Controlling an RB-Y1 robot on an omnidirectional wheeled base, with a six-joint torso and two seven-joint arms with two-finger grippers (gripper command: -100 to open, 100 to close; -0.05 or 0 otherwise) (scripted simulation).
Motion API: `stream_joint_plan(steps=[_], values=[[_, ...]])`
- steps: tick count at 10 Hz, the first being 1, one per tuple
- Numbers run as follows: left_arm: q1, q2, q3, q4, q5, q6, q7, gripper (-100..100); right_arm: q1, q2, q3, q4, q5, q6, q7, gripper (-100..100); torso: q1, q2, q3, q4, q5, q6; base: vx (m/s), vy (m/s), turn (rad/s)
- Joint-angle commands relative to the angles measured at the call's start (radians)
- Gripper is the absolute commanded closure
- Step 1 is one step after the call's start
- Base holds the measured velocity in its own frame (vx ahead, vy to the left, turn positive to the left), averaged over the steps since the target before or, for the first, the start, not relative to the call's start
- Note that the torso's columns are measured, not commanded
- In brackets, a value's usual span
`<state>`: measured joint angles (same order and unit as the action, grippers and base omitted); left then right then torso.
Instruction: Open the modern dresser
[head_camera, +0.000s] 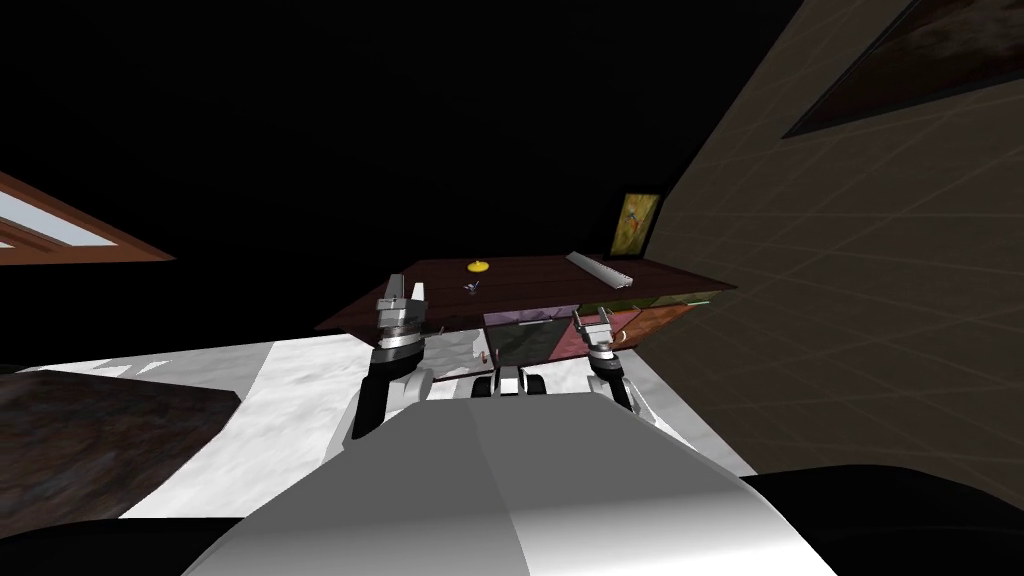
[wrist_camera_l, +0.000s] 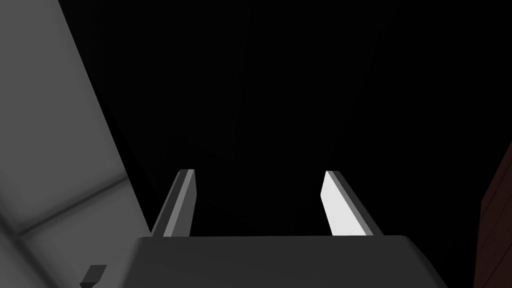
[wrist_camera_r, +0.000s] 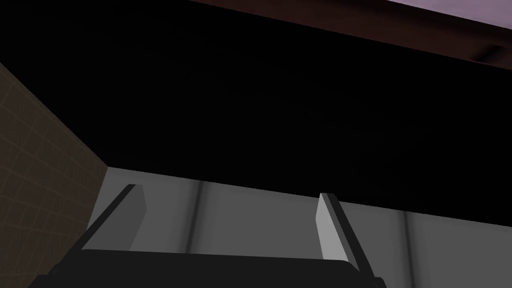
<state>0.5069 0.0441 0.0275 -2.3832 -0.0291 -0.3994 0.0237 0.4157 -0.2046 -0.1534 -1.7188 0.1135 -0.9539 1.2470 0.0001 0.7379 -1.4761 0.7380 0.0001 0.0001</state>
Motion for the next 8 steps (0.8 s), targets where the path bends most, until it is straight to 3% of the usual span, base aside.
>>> stream_joint_plan(steps=[1, 2, 4, 5, 7, 8], values=[[0.000, 0.000, 0.000, 0.000, 0.000, 0.000, 0.000, 0, -0.003, 0.000, -0.002, 0.011, 0.002, -0.009, 0.058, -100, -0.001, 0.000, 0.000, 0.000, 0.000, 0.000, 0.007, 0.001, -0.004], [0.000, 0.000, 0.000, 0.000, 0.000, 0.000, 0.000, 0, -0.013, -0.001, -0.018, 0.052, 0.014, -0.045, 0.098, -100, -0.001, 0.001, 0.001, 0.000, 0.000, 0.000, 0.019, 0.021, 0.059], [0.000, 0.000, 0.000, 0.000, 0.000, 0.000, 0.000, 0, -0.013, -0.001, -0.018, 0.052, 0.014, -0.045, 0.150, -100, 0.001, 0.000, 0.000, 0.000, 0.000, 0.000, 0.019, 0.017, 0.016], [0.000, 0.000, 0.000, 0.000, 0.000, 0.000, 0.000, 0, -0.023, -0.001, -0.033, 0.093, 0.027, -0.079, 0.180, -100, 0.000, 0.000, 0.000, 0.000, 0.000, 0.000, 0.027, 0.023, 0.057], [0.000, 0.000, 0.000, 0.000, 0.000, 0.000, 0.000, 0, -0.023, -0.001, -0.033, 0.093, 0.027, -0.079, 0.237, -100, 0.000, 0.000, 0.000, 0.000, 0.000, 0.000, 0.019, 0.022, 0.014], [0.000, 0.000, 0.000, 0.000, 0.000, 0.000, 0.000, 0, -0.033, 0.000, -0.048, 0.135, 0.039, -0.113, 0.266, -100, 0.000, 0.001, 0.000, 0.000, 0.000, 0.000, 0.016, 0.023, 0.051]])
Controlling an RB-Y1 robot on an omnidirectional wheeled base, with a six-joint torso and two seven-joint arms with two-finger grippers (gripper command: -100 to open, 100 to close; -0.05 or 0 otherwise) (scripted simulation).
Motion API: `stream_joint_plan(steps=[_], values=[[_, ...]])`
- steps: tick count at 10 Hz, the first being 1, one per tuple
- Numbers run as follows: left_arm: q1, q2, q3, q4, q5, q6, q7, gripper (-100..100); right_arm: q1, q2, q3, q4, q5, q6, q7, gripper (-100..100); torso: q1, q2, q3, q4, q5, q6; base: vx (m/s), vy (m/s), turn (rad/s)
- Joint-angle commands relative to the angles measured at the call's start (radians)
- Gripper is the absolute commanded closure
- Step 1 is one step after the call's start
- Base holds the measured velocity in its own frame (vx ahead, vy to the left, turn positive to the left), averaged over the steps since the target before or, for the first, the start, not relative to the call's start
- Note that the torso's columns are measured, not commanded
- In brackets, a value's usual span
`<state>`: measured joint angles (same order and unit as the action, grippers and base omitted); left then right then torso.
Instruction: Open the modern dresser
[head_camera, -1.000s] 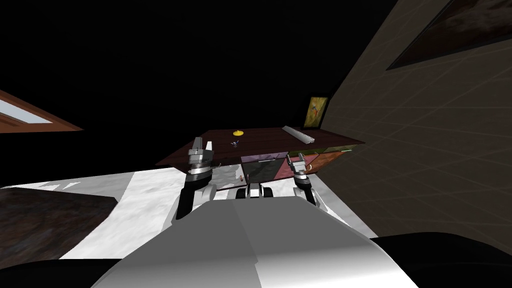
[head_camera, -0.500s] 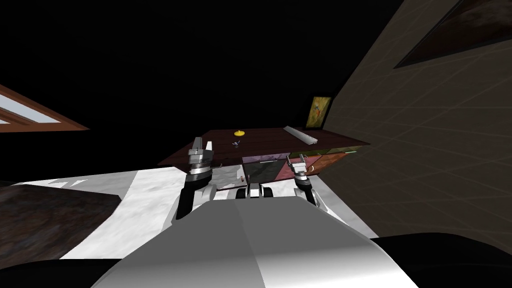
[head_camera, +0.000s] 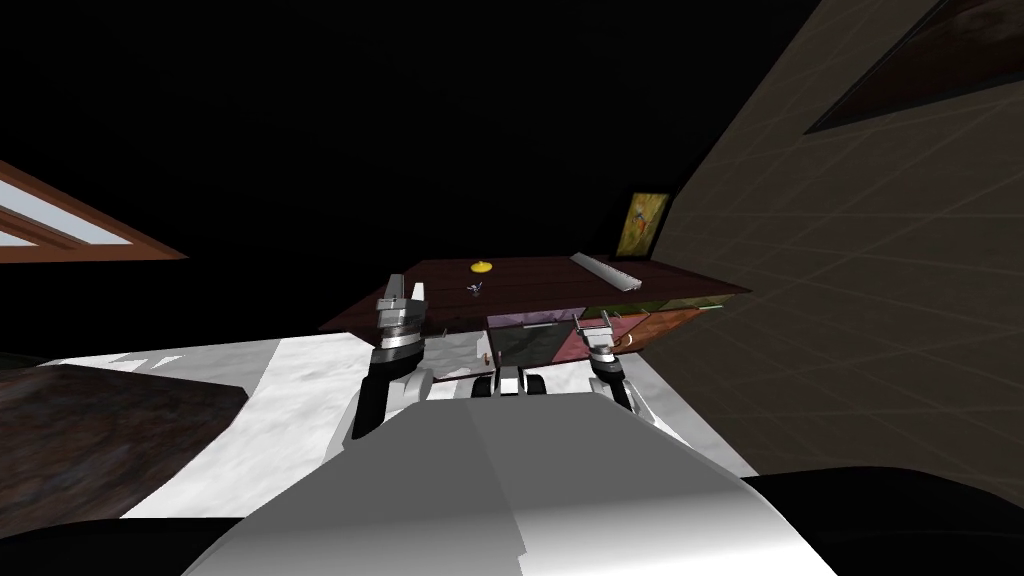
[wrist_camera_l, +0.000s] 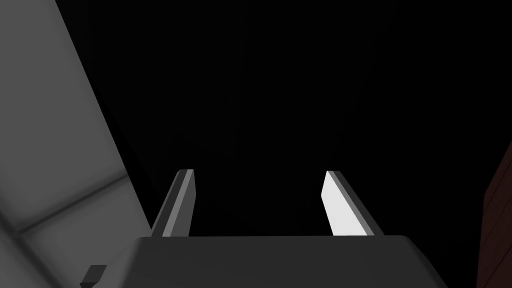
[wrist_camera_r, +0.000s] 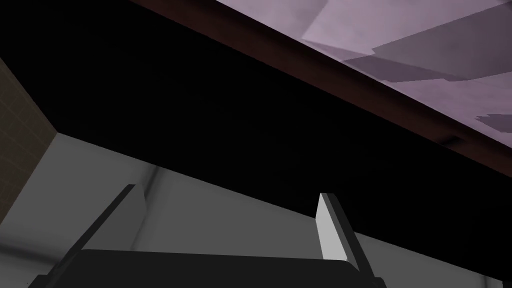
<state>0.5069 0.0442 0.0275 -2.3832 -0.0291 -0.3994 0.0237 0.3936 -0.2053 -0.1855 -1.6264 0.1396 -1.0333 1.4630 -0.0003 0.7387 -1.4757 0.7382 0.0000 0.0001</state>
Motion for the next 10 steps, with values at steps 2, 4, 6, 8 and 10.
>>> stream_joint_plan(steps=[2, 4, 6, 8, 10], values=[[0.000, 0.000, 0.000, 0.000, 0.000, 0.000, 0.000, 0, -0.011, 0.001, -0.016, 0.042, 0.013, -0.034, 0.108, -100, 0.000, -0.001, 0.000, 0.000, 0.000, 0.000, 0.013, 0.021, 0.012], [0.000, 0.000, 0.000, 0.000, 0.000, 0.000, 0.000, 0, -0.021, 0.002, -0.031, 0.084, 0.024, -0.066, 0.156, -100, 0.000, 0.000, 0.000, 0.000, 0.000, 0.000, 0.005, 0.015, 0.023], [0.000, 0.000, 0.000, 0.000, 0.000, 0.000, 0.000, 0, -0.021, 0.002, -0.031, 0.084, 0.024, -0.066, 0.205, -100, 0.001, -0.001, -0.001, 0.000, 0.000, 0.000, 0.012, 0.024, 0.014], [0.000, 0.000, 0.000, 0.000, 0.000, 0.000, 0.000, 0, -0.032, 0.004, -0.046, 0.126, 0.036, -0.097, 0.265, -100, 0.001, -0.001, 0.000, 0.000, 0.000, 0.000, 0.014, 0.031, 0.036], [0.000, 0.000, 0.000, 0.000, 0.000, 0.000, 0.000, 0, -0.043, 0.007, -0.060, 0.168, 0.047, -0.127, 0.321, -100, 0.000, 0.000, 0.000, 0.000, 0.000, 0.000, 0.005, 0.023, 0.020]])
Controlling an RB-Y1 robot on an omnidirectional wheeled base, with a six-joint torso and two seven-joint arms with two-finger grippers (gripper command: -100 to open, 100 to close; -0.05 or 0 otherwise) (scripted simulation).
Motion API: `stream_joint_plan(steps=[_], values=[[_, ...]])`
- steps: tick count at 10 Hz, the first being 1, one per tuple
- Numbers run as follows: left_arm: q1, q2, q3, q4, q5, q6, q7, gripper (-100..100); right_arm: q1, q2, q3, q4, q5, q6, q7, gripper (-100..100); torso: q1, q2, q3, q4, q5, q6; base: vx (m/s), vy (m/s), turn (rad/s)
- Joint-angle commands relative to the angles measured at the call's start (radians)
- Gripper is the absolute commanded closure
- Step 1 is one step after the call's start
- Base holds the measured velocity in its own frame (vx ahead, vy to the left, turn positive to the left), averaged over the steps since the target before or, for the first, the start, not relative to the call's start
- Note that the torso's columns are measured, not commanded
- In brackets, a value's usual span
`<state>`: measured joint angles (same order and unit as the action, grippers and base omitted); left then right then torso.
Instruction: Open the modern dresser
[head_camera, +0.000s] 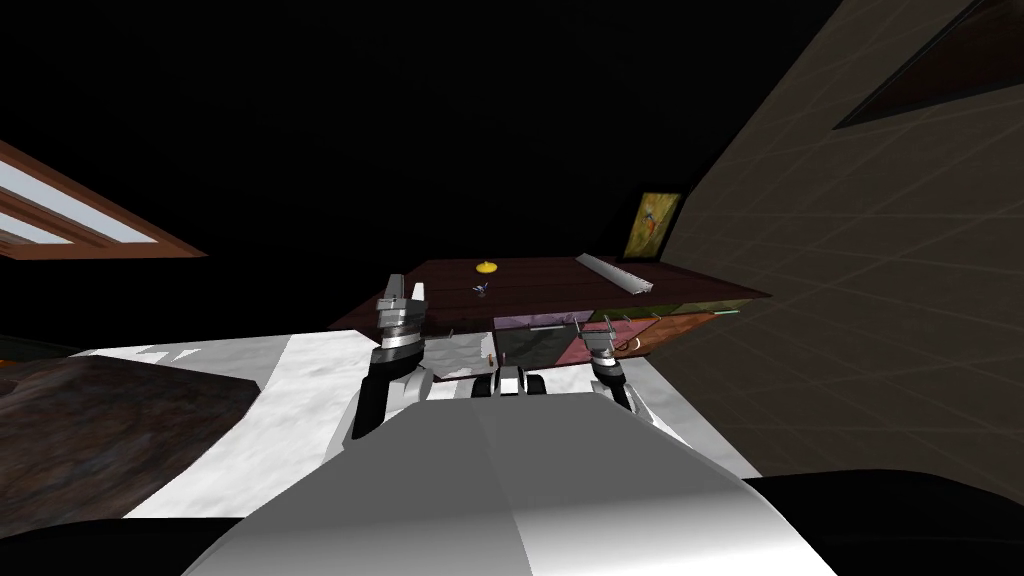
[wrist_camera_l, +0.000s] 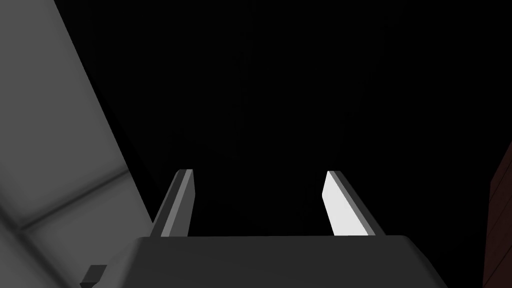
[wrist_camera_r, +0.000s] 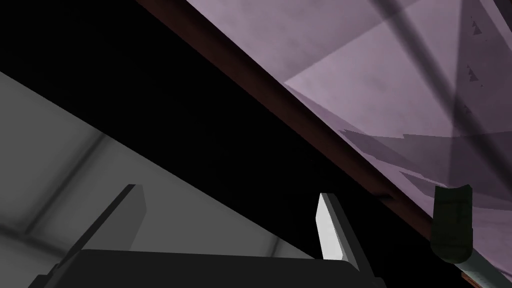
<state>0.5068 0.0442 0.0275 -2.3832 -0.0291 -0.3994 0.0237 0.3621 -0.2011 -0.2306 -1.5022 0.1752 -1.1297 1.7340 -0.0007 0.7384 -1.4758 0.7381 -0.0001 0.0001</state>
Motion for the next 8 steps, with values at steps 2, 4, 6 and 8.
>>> stream_joint_plan(steps=[2, 4, 6, 8], values=[[0.000, 0.000, 0.000, 0.000, 0.000, 0.000, 0.000, 0, -0.012, 0.003, -0.015, 0.043, 0.012, -0.030, 0.104, -100, 0.001, 0.000, 0.000, 0.000, 0.000, 0.000, 0.008, 0.023, 0.010], [0.000, 0.000, 0.000, 0.000, 0.000, 0.000, 0.000, 0, -0.023, 0.006, -0.030, 0.085, 0.023, -0.059, 0.162, -100, 0.001, 0.000, 0.000, 0.000, 0.000, 0.000, 0.006, 0.033, 0.033], [0.000, 0.000, 0.000, 0.000, 0.000, 0.000, 0.000, 0, -0.035, 0.011, -0.043, 0.126, 0.033, -0.085, 0.217, -100, 0.000, 0.000, 0.000, 0.000, 0.000, 0.000, 0.004, 0.022, 0.017], [0.000, 0.000, 0.000, 0.000, 0.000, 0.000, 0.000, 0, -0.035, 0.011, -0.043, 0.126, 0.033, -0.085, 0.264, -100, 0.001, 0.000, 0.000, 0.000, 0.000, 0.000, 0.002, 0.024, 0.008]])
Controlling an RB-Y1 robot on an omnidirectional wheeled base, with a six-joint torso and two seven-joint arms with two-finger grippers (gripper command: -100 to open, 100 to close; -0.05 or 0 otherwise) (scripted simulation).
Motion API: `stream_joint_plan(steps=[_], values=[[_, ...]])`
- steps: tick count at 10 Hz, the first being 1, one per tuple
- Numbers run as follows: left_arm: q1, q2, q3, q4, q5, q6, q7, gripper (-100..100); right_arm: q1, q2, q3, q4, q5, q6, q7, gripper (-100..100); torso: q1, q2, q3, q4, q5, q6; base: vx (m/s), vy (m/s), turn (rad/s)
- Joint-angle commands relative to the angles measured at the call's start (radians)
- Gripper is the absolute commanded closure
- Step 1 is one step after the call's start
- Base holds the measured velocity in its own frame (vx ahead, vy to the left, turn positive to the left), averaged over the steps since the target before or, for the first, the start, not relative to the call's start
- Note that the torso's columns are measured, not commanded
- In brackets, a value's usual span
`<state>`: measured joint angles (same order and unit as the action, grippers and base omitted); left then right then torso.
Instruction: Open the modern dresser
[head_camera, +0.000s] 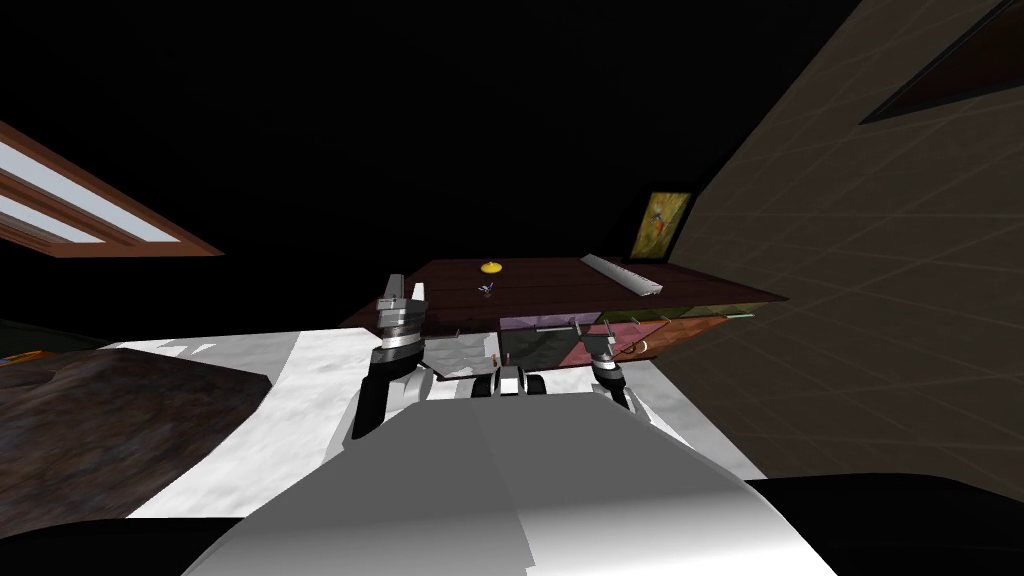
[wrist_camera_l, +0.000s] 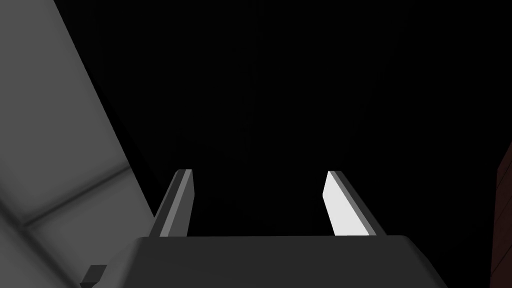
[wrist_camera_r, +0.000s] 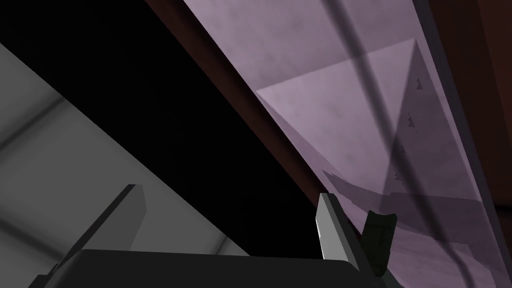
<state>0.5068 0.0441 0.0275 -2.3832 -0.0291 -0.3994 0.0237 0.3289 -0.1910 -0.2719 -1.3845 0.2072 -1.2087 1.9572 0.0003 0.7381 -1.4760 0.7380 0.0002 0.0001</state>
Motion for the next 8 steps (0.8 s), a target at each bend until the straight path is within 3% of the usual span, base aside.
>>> stream_joint_plan(steps=[1, 3, 4, 6, 7, 8], values=[[0.000, 0.000, 0.000, 0.000, 0.000, 0.000, 0.000, 0, -0.013, 0.005, -0.016, 0.048, 0.011, -0.032, 0.074, -100, -0.001, 0.000, 0.000, 0.000, 0.000, 0.000, 0.000, 0.034, 0.030], [0.000, 0.000, 0.000, 0.000, 0.000, 0.000, 0.000, 0, -0.013, 0.005, -0.016, 0.048, 0.011, -0.032, 0.116, -100, 0.000, 0.000, 0.000, 0.000, 0.000, 0.000, 0.000, 0.027, 0.011], [0.000, 0.000, 0.000, 0.000, 0.000, 0.000, 0.000, 0, -0.024, 0.011, -0.029, 0.088, 0.021, -0.055, 0.153, -100, -0.001, 0.000, 0.000, 0.000, 0.000, 0.000, 0.002, 0.036, 0.027], [0.000, 0.000, 0.000, 0.000, 0.000, 0.000, 0.000, 0, -0.024, 0.011, -0.029, 0.088, 0.021, -0.055, 0.188, -100, 0.000, -0.002, 0.000, -0.002, -0.001, -0.002, 0.000, 0.017, 0.002], [0.000, 0.000, 0.000, 0.000, 0.000, 0.000, 0.000, 0, -0.036, 0.017, -0.041, 0.126, 0.030, -0.078, 0.229, -100, 0.000, -0.002, -0.001, -0.002, -0.002, -0.002, -0.005, 0.031, 0.033], [0.000, 0.000, 0.000, 0.000, 0.000, 0.000, 0.000, 0, -0.036, 0.017, -0.041, 0.126, 0.030, -0.078, 0.254, -100, 0.002, -0.002, 0.000, -0.002, -0.001, -0.002, -0.002, 0.035, 0.005]])
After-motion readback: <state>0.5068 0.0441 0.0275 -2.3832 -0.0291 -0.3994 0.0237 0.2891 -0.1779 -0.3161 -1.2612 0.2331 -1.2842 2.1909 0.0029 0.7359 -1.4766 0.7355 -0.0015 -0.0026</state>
